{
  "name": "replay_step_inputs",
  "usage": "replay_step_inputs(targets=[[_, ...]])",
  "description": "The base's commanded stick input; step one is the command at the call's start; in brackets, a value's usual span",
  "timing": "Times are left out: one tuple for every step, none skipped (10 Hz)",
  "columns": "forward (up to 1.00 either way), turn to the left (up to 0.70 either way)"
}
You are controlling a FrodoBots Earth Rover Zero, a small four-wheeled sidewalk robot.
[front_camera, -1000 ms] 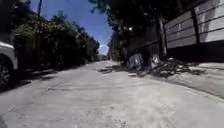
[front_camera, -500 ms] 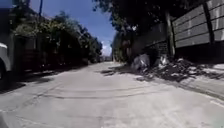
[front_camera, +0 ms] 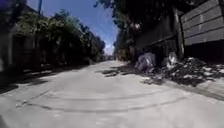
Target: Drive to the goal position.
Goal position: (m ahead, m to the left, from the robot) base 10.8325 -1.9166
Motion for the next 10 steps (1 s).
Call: replay_step_inputs(targets=[[0.85,0.00],[0.85,0.00],[0.85,0.00],[0.85,-0.19],[0.85,-0.34],[0.85,-0.34],[0.85,-0.32],[0.85,-0.07],[0.85,0.00],[0.85,0.06]])
